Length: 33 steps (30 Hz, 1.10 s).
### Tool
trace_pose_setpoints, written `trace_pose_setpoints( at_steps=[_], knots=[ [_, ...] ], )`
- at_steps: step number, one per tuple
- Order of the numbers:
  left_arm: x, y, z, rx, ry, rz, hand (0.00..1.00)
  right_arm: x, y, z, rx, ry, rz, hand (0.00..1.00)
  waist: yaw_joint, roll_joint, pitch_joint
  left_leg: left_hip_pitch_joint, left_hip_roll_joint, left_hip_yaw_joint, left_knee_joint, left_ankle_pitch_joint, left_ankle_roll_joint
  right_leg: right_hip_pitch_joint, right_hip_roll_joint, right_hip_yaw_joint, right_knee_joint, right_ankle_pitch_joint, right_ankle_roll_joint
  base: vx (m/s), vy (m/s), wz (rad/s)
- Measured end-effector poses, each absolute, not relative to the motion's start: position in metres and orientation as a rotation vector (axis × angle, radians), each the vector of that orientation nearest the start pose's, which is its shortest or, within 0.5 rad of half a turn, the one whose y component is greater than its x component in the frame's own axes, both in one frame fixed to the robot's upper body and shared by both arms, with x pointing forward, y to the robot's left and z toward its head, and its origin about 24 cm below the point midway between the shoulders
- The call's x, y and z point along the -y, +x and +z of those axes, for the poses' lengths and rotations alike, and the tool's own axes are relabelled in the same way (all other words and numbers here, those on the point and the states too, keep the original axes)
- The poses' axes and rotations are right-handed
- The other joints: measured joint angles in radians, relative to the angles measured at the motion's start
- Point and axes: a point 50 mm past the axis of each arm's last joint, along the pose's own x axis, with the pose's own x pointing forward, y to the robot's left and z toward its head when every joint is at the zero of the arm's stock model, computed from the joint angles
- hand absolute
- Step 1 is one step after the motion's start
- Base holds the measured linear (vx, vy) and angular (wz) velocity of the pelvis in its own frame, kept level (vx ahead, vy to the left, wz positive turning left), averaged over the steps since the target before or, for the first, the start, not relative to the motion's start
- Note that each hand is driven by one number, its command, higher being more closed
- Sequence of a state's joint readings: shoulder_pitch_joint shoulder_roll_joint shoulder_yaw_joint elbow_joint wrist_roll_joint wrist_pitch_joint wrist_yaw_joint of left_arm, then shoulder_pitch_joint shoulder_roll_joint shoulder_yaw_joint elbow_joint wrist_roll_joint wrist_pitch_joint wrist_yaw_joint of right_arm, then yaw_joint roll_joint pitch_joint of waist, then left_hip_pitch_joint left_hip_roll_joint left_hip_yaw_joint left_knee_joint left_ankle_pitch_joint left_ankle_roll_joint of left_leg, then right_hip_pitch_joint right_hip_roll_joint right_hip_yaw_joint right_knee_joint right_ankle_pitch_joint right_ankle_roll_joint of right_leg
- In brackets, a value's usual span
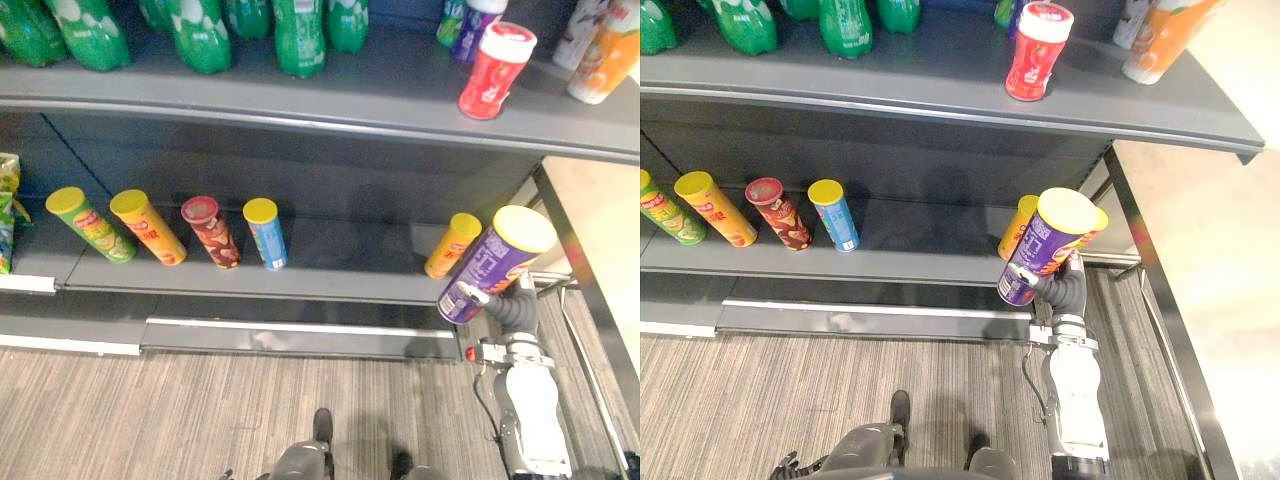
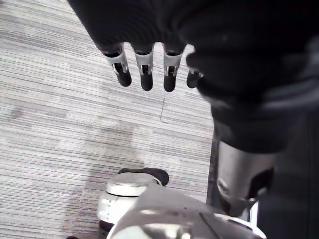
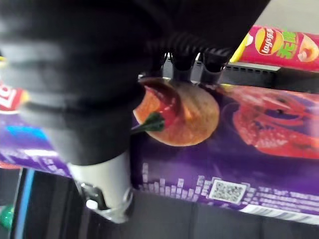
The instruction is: Put the gum and the chips on the shelf.
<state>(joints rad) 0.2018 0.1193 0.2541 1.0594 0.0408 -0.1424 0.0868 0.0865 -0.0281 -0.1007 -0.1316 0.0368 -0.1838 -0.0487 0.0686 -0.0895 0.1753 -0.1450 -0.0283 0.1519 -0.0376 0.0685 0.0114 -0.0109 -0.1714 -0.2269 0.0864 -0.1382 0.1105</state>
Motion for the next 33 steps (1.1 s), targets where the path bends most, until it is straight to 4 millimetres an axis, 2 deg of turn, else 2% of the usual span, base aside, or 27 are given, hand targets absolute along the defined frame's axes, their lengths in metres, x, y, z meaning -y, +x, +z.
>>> trace_pose_setpoints(
  at_steps=[2, 7, 11, 13, 18, 21, 26, 33],
  knots=[
    [-0.236, 0.051, -0.158, -1.088, 0.076, 0.391, 0.00, 0.183, 0.232, 0.067, 0.221, -0.005, -0.149, 1.00, -0.003, 0.004, 0.000, 0.026, -0.002, -0.011, -0.063, 0.038, 0.004, 0.017, 0.007, -0.018, -0.017, 0.018, 0.017, 0.09, -0.051, 0.15],
    [-0.236, 0.055, -0.157, -1.077, 0.074, 0.389, 0.00, 0.180, 0.233, 0.061, 0.193, 0.001, -0.130, 1.00, -0.001, 0.006, 0.000, 0.035, 0.009, -0.027, -0.064, 0.043, 0.011, 0.040, 0.017, -0.041, -0.028, 0.022, 0.019, 0.11, -0.060, 0.12],
    [-0.234, 0.055, -0.158, -1.078, 0.070, 0.384, 0.00, 0.174, 0.234, 0.057, 0.179, 0.007, -0.106, 1.00, -0.003, 0.019, 0.000, 0.052, 0.016, -0.024, -0.066, 0.036, 0.001, 0.056, 0.028, -0.041, -0.035, 0.022, 0.019, 0.06, -0.047, -0.05],
    [-0.232, 0.055, -0.159, -1.080, 0.067, 0.379, 0.00, 0.168, 0.235, 0.054, 0.162, 0.010, -0.083, 1.00, -0.010, 0.031, 0.001, 0.053, 0.019, -0.022, -0.067, 0.035, -0.001, 0.056, 0.028, -0.039, -0.037, 0.021, 0.019, 0.02, -0.016, -0.06],
    [-0.230, 0.056, -0.159, -1.080, 0.074, 0.365, 0.00, 0.151, 0.237, 0.054, 0.166, 0.013, -0.015, 1.00, -0.010, 0.040, 0.002, 0.054, 0.024, -0.018, -0.067, 0.026, -0.012, 0.060, 0.030, -0.039, -0.048, 0.019, 0.015, 0.00, -0.001, -0.03],
    [-0.229, 0.056, -0.159, -1.080, 0.074, 0.360, 0.00, 0.134, 0.240, 0.059, 0.188, -0.014, 0.049, 1.00, -0.009, 0.046, 0.007, 0.057, 0.023, -0.016, -0.067, 0.026, -0.012, 0.064, 0.029, -0.039, -0.051, 0.019, 0.015, 0.00, 0.000, 0.00],
    [-0.226, 0.065, -0.157, -1.056, 0.097, 0.331, 0.00, 0.101, 0.251, 0.080, 0.280, -0.043, 0.180, 1.00, 0.005, 0.051, 0.016, 0.025, 0.026, -0.014, -0.066, 0.035, -0.004, 0.031, 0.030, -0.038, -0.049, 0.025, 0.007, 0.02, 0.002, 0.00],
    [-0.223, 0.072, -0.155, -1.026, 0.125, 0.314, 0.00, 0.083, 0.260, 0.099, 0.359, -0.041, 0.243, 1.00, 0.017, 0.052, 0.031, 0.015, 0.024, -0.027, -0.060, 0.042, -0.002, 0.024, 0.030, -0.041, -0.041, 0.028, 0.003, 0.04, 0.001, 0.04]
  ],
)
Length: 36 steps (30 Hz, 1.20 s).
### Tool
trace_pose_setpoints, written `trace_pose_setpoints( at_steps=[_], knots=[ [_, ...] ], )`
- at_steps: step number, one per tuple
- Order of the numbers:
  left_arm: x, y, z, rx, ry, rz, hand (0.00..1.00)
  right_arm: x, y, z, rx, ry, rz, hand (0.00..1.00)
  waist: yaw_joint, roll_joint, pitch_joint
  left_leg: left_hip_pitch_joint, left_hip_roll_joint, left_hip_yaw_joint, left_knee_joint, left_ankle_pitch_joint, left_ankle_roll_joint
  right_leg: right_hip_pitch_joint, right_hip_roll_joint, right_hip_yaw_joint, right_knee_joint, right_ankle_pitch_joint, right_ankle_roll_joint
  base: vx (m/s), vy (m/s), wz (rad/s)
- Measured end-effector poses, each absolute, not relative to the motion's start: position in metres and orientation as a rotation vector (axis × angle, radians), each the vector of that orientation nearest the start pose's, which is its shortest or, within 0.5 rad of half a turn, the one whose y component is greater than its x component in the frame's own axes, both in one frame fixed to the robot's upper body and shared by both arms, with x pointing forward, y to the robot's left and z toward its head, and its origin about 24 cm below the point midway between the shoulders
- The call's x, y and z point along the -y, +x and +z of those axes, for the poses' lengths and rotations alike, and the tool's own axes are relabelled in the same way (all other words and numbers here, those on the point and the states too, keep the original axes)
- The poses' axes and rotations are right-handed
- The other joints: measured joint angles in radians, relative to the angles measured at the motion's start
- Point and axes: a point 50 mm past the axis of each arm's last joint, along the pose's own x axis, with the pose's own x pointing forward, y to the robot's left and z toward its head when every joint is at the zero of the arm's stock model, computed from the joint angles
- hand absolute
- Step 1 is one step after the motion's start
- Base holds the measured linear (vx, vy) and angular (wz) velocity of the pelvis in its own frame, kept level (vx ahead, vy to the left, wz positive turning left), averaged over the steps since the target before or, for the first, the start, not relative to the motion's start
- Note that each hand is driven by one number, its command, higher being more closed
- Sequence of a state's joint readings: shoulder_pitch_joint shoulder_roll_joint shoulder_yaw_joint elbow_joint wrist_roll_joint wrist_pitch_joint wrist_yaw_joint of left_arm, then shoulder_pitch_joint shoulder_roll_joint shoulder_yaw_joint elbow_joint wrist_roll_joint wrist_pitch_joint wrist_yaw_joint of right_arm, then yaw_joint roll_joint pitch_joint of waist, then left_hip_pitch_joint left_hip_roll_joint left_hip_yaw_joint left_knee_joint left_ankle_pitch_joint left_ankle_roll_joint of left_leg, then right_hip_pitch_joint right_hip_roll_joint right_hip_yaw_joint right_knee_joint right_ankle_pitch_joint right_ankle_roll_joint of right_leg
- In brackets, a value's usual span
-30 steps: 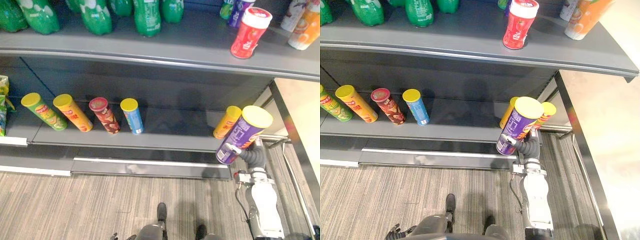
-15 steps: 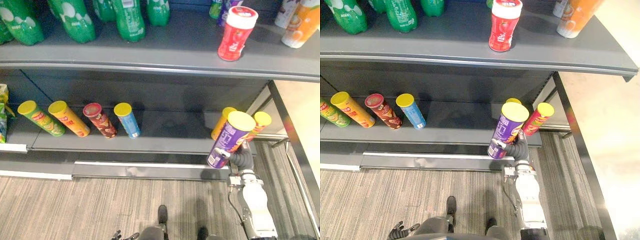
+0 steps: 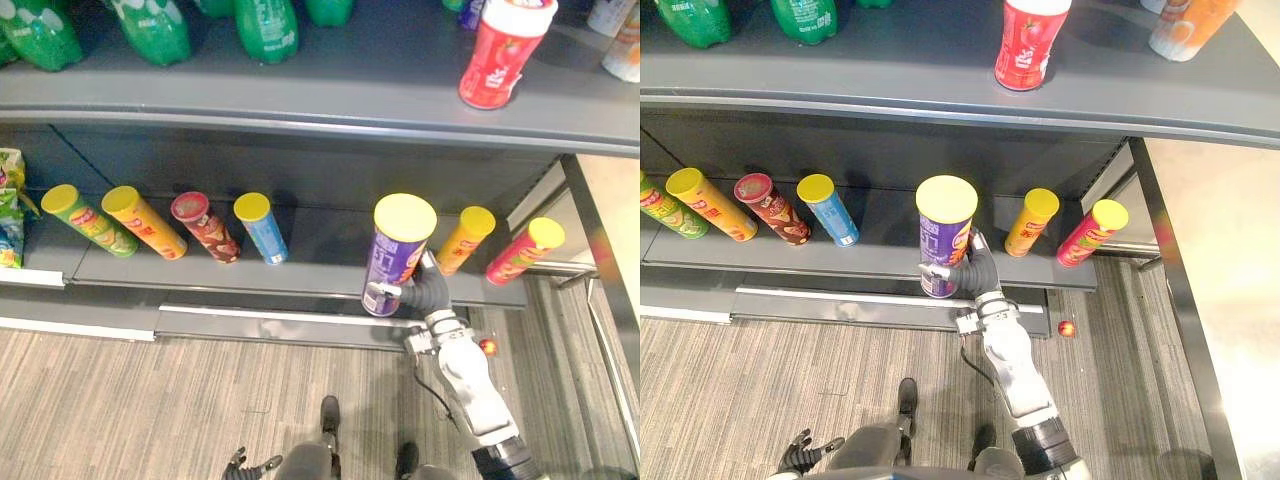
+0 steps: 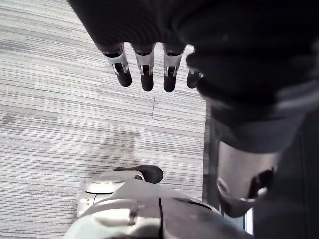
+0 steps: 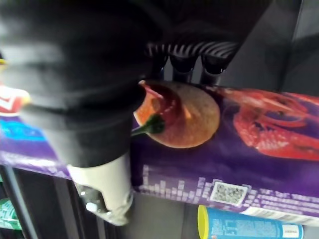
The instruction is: Put the gum and the chips on the shelf.
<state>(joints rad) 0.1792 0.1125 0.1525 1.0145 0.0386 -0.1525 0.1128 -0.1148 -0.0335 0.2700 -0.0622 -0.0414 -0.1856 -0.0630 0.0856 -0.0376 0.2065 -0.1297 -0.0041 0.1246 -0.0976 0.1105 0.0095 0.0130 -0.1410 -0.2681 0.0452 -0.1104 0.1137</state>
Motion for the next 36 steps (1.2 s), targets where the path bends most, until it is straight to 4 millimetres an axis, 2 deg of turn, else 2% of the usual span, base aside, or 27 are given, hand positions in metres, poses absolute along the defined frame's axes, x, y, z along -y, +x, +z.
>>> trace_pose_setpoints(
  at_steps=[2, 6, 12, 13, 15, 18, 20, 24, 27, 30, 33, 36],
  knots=[
    [-0.222, 0.073, -0.155, -1.023, 0.127, 0.310, 0.00, 0.080, 0.262, 0.105, 0.382, -0.044, 0.250, 1.00, -0.001, 0.004, 0.003, -0.011, 0.001, -0.004, 0.000, 0.004, 0.001, -0.013, 0.000, -0.001, 0.008, 0.000, 0.000, -0.01, 0.005, 0.05],
    [-0.218, 0.087, -0.153, -0.986, 0.121, 0.290, 0.00, 0.075, 0.275, 0.120, 0.435, -0.058, 0.237, 1.00, 0.000, 0.030, 0.041, -0.040, -0.003, -0.051, 0.000, 0.024, 0.003, -0.031, 0.001, -0.039, 0.029, -0.001, -0.001, -0.05, 0.014, 0.29],
    [-0.211, 0.107, -0.147, -0.914, 0.142, 0.269, 0.00, 0.071, 0.303, 0.140, 0.502, -0.154, 0.139, 1.00, 0.021, 0.074, 0.107, -0.102, 0.001, -0.088, 0.000, 0.057, -0.008, -0.094, 0.003, -0.076, 0.073, -0.007, -0.009, -0.08, 0.011, 0.19],
    [-0.209, 0.112, -0.145, -0.898, 0.147, 0.259, 0.00, 0.074, 0.308, 0.143, 0.507, -0.167, 0.100, 1.00, 0.034, 0.082, 0.116, -0.113, 0.002, -0.092, 0.000, 0.064, -0.012, -0.107, 0.002, -0.080, 0.083, -0.007, -0.009, -0.04, -0.010, 0.10],
    [-0.207, 0.118, -0.143, -0.872, 0.147, 0.249, 0.00, 0.080, 0.316, 0.148, 0.516, -0.184, 0.049, 1.00, 0.040, 0.091, 0.133, -0.128, 0.002, -0.105, 0.000, 0.072, -0.013, -0.121, 0.002, -0.091, 0.097, -0.010, -0.013, -0.03, -0.017, 0.14],
    [-0.203, 0.128, -0.138, -0.830, 0.127, 0.239, 0.00, 0.093, 0.331, 0.166, 0.546, -0.184, -0.054, 1.00, 0.057, 0.108, 0.168, -0.153, 0.003, -0.116, 0.001, 0.083, -0.022, -0.160, -0.004, -0.104, 0.139, -0.024, -0.018, -0.02, -0.033, 0.13],
    [-0.200, 0.134, -0.135, -0.795, 0.112, 0.232, 0.00, 0.104, 0.339, 0.181, 0.567, -0.161, -0.143, 1.00, 0.057, 0.123, 0.190, -0.179, -0.004, -0.137, 0.001, 0.097, -0.022, -0.204, -0.022, -0.120, 0.207, -0.058, -0.019, 0.00, -0.053, 0.25],
    [-0.197, 0.147, -0.129, -0.747, 0.123, 0.208, 0.00, 0.119, 0.351, 0.202, 0.595, -0.148, -0.260, 1.00, 0.060, 0.135, 0.225, -0.222, -0.018, -0.164, 0.001, 0.117, -0.028, -0.285, -0.059, -0.140, 0.335, -0.122, -0.025, 0.01, -0.090, 0.25],
    [-0.194, 0.155, -0.124, -0.709, 0.116, 0.209, 0.00, 0.132, 0.354, 0.213, 0.625, -0.167, -0.346, 1.00, 0.082, 0.150, 0.238, -0.256, -0.023, -0.172, 0.001, 0.129, -0.029, -0.344, -0.080, -0.149, 0.412, -0.164, -0.036, 0.00, -0.119, 0.19],
    [-0.194, 0.156, -0.123, -0.700, 0.093, 0.220, 0.00, 0.140, 0.354, 0.215, 0.626, -0.143, -0.403, 1.00, 0.083, 0.151, 0.243, -0.275, -0.039, -0.190, 0.001, 0.135, -0.036, -0.385, -0.114, -0.164, 0.491, -0.216, -0.044, 0.00, -0.147, 0.23],
    [-0.193, 0.160, -0.120, -0.679, 0.082, 0.225, 0.00, 0.138, 0.353, 0.221, 0.647, -0.130, -0.417, 1.00, 0.086, 0.151, 0.245, -0.303, -0.040, -0.189, 0.004, 0.138, -0.040, -0.427, -0.127, -0.171, 0.536, -0.237, -0.052, -0.01, -0.146, 0.13],
    [-0.193, 0.168, -0.113, -0.627, 0.032, 0.253, 0.00, 0.137, 0.349, 0.228, 0.678, -0.107, -0.428, 1.00, 0.084, 0.153, 0.263, -0.352, -0.037, -0.189, 0.080, 0.112, -0.047, -0.447, -0.135, -0.194, 0.573, -0.240, -0.055, -0.01, -0.124, 0.07]
  ],
)
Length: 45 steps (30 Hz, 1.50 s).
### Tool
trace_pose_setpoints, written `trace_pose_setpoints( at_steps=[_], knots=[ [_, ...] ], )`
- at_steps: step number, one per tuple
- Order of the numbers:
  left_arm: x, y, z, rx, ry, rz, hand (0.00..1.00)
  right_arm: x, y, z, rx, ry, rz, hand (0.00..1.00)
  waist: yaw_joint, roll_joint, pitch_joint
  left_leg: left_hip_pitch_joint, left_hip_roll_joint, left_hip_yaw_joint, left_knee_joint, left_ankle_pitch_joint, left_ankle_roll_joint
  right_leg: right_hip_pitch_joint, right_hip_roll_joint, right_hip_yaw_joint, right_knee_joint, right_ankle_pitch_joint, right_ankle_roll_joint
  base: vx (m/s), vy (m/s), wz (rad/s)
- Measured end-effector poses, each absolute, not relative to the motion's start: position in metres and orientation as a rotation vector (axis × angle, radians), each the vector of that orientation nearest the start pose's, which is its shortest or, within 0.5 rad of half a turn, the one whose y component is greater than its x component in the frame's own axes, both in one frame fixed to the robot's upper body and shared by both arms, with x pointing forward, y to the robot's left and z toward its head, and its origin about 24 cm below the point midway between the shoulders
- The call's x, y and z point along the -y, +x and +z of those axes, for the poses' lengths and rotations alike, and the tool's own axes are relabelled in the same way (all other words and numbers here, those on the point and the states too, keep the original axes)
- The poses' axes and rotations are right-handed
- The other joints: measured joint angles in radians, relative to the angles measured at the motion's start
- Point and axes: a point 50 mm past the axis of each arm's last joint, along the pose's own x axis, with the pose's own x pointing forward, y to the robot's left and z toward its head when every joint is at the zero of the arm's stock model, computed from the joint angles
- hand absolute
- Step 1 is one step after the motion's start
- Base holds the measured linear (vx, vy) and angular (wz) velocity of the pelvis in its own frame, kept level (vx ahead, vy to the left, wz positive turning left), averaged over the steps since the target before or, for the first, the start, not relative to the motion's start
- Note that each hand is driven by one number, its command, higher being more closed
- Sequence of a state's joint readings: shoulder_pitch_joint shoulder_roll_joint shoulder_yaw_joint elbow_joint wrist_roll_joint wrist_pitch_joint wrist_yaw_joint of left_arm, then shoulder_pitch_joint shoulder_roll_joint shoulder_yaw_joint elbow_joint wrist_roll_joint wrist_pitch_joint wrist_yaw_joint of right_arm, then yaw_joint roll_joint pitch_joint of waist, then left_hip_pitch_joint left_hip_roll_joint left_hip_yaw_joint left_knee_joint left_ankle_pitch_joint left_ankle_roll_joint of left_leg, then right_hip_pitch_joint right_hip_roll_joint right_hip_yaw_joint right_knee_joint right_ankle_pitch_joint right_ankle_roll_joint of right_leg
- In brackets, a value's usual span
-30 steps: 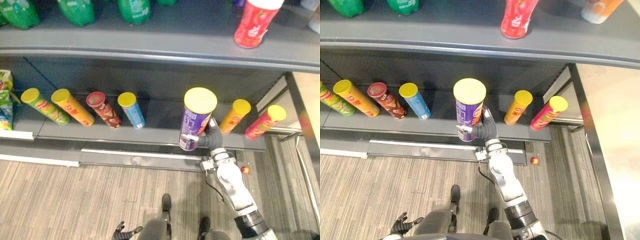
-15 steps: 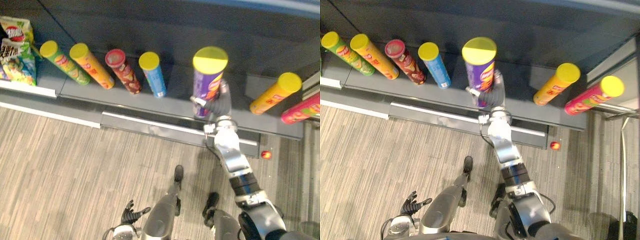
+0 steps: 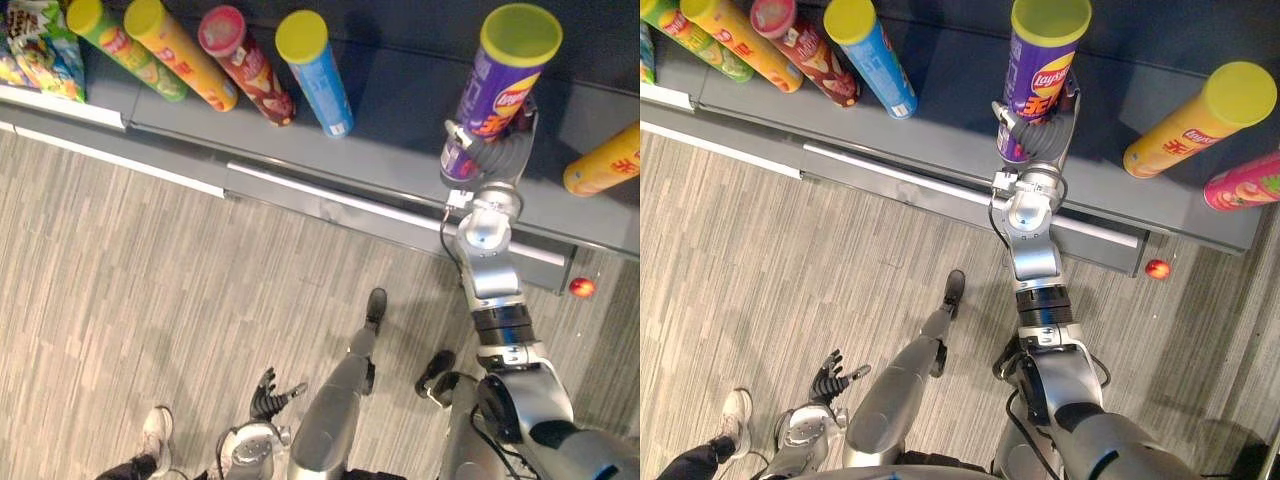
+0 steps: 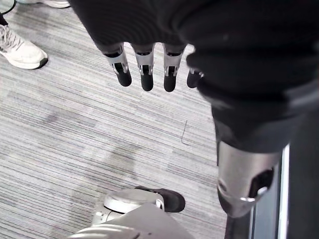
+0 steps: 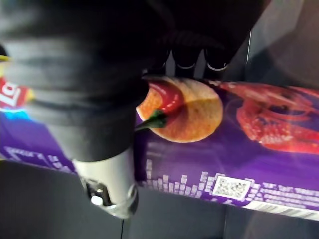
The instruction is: Put the gum and the chips on the shelf.
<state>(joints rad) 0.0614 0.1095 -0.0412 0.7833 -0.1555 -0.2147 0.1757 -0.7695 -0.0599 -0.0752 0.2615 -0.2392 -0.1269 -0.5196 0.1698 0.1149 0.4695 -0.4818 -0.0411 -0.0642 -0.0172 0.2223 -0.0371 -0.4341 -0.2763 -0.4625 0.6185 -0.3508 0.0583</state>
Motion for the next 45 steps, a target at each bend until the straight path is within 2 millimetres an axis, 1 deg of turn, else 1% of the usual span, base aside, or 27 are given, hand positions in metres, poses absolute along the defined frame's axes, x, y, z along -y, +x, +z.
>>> trace_pose_setpoints(
  at_steps=[3, 4, 6, 9, 14, 15, 17, 18, 23, 29, 32, 38, 41, 45],
  knots=[
    [-0.191, 0.173, -0.108, -0.595, 0.016, 0.258, 0.00, 0.135, 0.345, 0.234, 0.702, -0.086, -0.437, 1.00, 0.001, 0.000, 0.000, -0.008, 0.002, 0.003, 0.021, -0.018, -0.004, -0.002, -0.006, -0.012, 0.015, -0.005, -0.008, -0.01, -0.096, 0.01],
    [-0.189, 0.176, -0.105, -0.579, 0.002, 0.261, 0.00, 0.134, 0.341, 0.239, 0.724, -0.069, -0.441, 1.00, 0.000, 0.000, 0.000, -0.015, 0.008, 0.014, 0.024, -0.030, -0.004, -0.004, -0.007, -0.024, 0.014, -0.006, -0.010, -0.03, -0.095, -0.05],
    [-0.188, 0.179, -0.101, -0.551, -0.030, 0.274, 0.00, 0.130, 0.337, 0.244, 0.750, -0.039, -0.445, 1.00, 0.001, 0.000, 0.000, -0.031, 0.017, 0.043, 0.032, -0.036, 0.002, -0.018, -0.009, -0.026, 0.016, -0.006, -0.010, -0.02, -0.078, -0.07],
    [-0.183, 0.183, -0.097, -0.523, -0.056, 0.274, 0.00, 0.129, 0.337, 0.244, 0.746, -0.033, -0.453, 1.00, 0.002, 0.000, 0.000, -0.048, 0.017, 0.056, 0.051, -0.040, 0.000, -0.031, -0.019, -0.032, 0.031, -0.006, -0.010, 0.00, -0.061, 0.00],
    [-0.176, 0.188, -0.093, -0.495, -0.104, 0.278, 0.00, 0.125, 0.337, 0.244, 0.751, -0.041, -0.449, 1.00, 0.002, 0.000, 0.000, -0.075, 0.021, 0.057, 0.094, -0.058, 0.002, -0.033, -0.021, -0.050, 0.034, -0.006, -0.010, 0.00, -0.057, 0.03],
    [-0.174, 0.190, -0.093, -0.491, -0.119, 0.280, 0.00, 0.123, 0.336, 0.244, 0.750, -0.037, -0.445, 1.00, 0.003, 0.000, 0.000, -0.076, 0.024, 0.064, 0.094, -0.062, -0.001, -0.033, -0.021, -0.052, 0.035, -0.006, -0.011, -0.01, -0.061, 0.03],
    [-0.173, 0.192, -0.092, -0.486, -0.124, 0.277, 0.00, 0.120, 0.336, 0.245, 0.752, -0.032, -0.438, 1.00, 0.003, 0.000, 0.000, -0.082, 0.034, 0.093, 0.100, -0.066, 0.004, -0.035, -0.022, -0.056, 0.039, -0.006, -0.011, -0.01, -0.081, 0.06],
    [-0.173, 0.193, -0.091, -0.481, -0.126, 0.273, 0.00, 0.118, 0.336, 0.248, 0.763, -0.031, -0.429, 1.00, 0.004, -0.001, 0.000, -0.094, 0.036, 0.095, 0.112, -0.068, 0.003, -0.041, -0.023, -0.061, 0.044, -0.009, -0.015, -0.01, -0.069, 0.06],
    [-0.171, 0.196, -0.088, -0.466, -0.128, 0.260, 0.00, 0.113, 0.337, 0.258, 0.791, -0.031, -0.404, 1.00, 0.022, -0.001, -0.001, -0.124, 0.034, 0.082, 0.118, -0.060, 0.006, -0.067, -0.033, -0.084, 0.065, -0.012, -0.021, 0.00, -0.075, 0.07],
    [-0.170, 0.196, -0.087, -0.461, -0.129, 0.254, 0.00, 0.111, 0.339, 0.266, 0.802, -0.034, -0.395, 1.00, 0.025, -0.001, -0.001, -0.128, 0.019, 0.061, 0.102, -0.049, 0.007, -0.074, -0.056, -0.114, 0.095, -0.016, -0.026, 0.00, -0.075, 0.15],
    [-0.169, 0.197, -0.087, -0.459, -0.129, 0.250, 0.00, 0.111, 0.341, 0.267, 0.798, -0.042, -0.394, 1.00, 0.026, -0.001, -0.001, -0.132, 0.009, 0.055, 0.088, -0.039, 0.008, -0.087, -0.070, -0.118, 0.115, -0.016, -0.027, 0.00, -0.076, 0.11],
    [-0.168, 0.197, -0.086, -0.458, -0.156, 0.254, 0.00, 0.110, 0.344, 0.263, 0.777, -0.050, -0.389, 1.00, 0.027, -0.001, -0.001, -0.140, 0.005, 0.044, 0.089, -0.035, 0.009, -0.087, -0.074, -0.132, 0.117, -0.016, -0.027, 0.00, -0.076, 0.07],
    [-0.168, 0.197, -0.086, -0.457, -0.158, 0.247, 0.00, 0.110, 0.349, 0.257, 0.744, -0.064, -0.386, 1.00, 0.026, -0.001, -0.002, -0.141, 0.004, 0.046, 0.089, -0.035, 0.009, -0.089, -0.075, -0.132, 0.116, -0.016, -0.027, -0.01, -0.064, -0.02],
    [-0.168, 0.198, -0.086, -0.456, -0.165, 0.243, 0.00, 0.109, 0.351, 0.254, 0.728, -0.077, -0.371, 1.00, 0.025, -0.001, -0.002, -0.158, 0.004, 0.049, 0.089, -0.032, 0.008, -0.109, -0.075, -0.130, 0.117, -0.017, -0.029, -0.03, -0.077, -0.02]
  ],
)
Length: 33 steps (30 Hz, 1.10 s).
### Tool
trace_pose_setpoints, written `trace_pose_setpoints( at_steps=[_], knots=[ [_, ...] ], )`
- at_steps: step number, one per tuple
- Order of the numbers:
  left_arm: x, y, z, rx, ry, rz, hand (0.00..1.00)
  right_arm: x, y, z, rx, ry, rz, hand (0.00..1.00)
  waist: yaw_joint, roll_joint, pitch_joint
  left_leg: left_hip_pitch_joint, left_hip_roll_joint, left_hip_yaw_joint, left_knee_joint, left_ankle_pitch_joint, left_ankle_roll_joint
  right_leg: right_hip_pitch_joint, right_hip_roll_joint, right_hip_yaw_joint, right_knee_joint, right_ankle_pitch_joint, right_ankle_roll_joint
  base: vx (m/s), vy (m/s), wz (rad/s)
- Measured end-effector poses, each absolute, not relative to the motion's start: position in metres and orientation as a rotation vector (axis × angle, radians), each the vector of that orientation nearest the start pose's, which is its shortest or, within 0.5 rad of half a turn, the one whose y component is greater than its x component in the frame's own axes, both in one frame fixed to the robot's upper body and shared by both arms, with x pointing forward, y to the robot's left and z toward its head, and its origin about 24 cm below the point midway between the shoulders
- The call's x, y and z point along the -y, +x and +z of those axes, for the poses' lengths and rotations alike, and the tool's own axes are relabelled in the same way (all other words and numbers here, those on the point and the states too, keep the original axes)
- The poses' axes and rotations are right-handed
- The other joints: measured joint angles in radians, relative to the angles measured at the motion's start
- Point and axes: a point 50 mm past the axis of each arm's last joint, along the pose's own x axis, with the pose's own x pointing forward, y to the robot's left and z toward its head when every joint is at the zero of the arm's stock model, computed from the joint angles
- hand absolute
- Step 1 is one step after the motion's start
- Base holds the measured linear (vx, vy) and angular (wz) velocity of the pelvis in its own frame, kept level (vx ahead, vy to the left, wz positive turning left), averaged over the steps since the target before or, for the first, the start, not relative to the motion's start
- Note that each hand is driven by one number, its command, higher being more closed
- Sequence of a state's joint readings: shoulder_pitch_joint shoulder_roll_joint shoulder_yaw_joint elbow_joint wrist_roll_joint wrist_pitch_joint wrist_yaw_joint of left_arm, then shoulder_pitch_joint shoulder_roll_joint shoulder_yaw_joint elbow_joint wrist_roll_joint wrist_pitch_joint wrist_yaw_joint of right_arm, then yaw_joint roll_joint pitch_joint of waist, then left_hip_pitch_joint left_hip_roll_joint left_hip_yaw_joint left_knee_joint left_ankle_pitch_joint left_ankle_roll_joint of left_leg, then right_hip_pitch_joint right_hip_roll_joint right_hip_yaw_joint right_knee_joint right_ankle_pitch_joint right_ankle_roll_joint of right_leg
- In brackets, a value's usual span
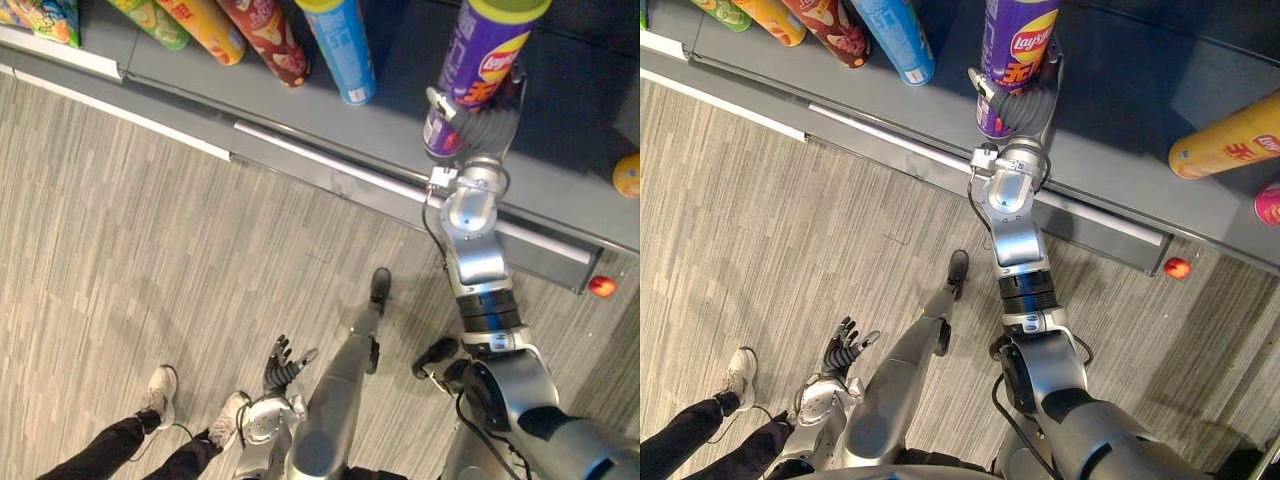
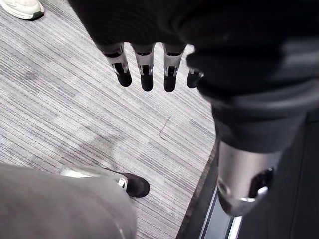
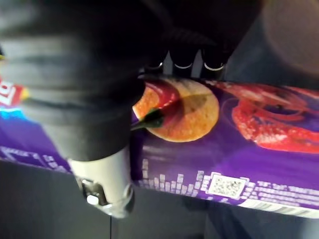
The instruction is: Put the gum and the chips on the shelf.
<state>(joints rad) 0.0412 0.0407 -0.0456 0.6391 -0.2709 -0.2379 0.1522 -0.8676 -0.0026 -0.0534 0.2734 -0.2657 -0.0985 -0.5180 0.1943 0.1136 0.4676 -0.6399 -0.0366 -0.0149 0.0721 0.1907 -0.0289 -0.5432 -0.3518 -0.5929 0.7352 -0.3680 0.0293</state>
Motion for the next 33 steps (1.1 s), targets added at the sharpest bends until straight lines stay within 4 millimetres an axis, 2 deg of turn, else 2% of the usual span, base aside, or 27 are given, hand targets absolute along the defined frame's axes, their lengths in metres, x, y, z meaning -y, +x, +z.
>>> trace_pose_setpoints(
  at_steps=[5, 10, 13, 25, 33],
  knots=[
    [-0.167, 0.198, -0.085, -0.452, -0.165, 0.238, 0.00, 0.109, 0.358, 0.242, 0.670, -0.100, -0.369, 1.00, 0.001, 0.000, 0.000, -0.004, 0.000, 0.004, 0.000, 0.003, 0.000, -0.006, 0.000, 0.003, 0.001, -0.001, -0.002, -0.03, -0.075, -0.02],
    [-0.164, 0.200, -0.083, -0.442, -0.164, 0.225, 0.00, 0.112, 0.358, 0.242, 0.670, -0.097, -0.381, 1.00, 0.002, 0.000, -0.001, -0.016, 0.001, 0.007, 0.000, 0.005, -0.001, -0.020, -0.001, 0.004, 0.001, -0.004, -0.007, -0.04, -0.064, -0.03],
    [-0.161, 0.201, -0.081, -0.432, -0.164, 0.210, 0.00, 0.121, 0.359, 0.244, 0.677, -0.104, -0.421, 1.00, 0.004, 0.000, -0.002, -0.028, 0.001, 0.007, -0.001, 0.011, -0.001, -0.033, -0.001, 0.005, 0.004, -0.005, -0.008, -0.04, -0.071, 0.00],
    [-0.161, 0.203, -0.078, -0.418, -0.166, 0.205, 0.00, 0.128, 0.357, 0.273, 0.755, -0.058, -0.490, 1.00, 0.008, 0.000, -0.002, -0.053, 0.002, 0.012, -0.001, 0.019, -0.001, -0.066, -0.004, 0.016, 0.019, -0.008, -0.014, -0.02, -0.069, -0.01],
    [-0.160, 0.206, -0.075, -0.399, -0.169, 0.197, 0.00, 0.137, 0.354, 0.286, 0.802, -0.046, -0.554, 1.00, 0.028, 0.001, -0.003, -0.088, 0.001, 0.008, 0.002, 0.025, 0.000, -0.103, -0.007, 0.016, 0.032, -0.010, -0.017, -0.01, -0.064, 0.02]
  ],
)
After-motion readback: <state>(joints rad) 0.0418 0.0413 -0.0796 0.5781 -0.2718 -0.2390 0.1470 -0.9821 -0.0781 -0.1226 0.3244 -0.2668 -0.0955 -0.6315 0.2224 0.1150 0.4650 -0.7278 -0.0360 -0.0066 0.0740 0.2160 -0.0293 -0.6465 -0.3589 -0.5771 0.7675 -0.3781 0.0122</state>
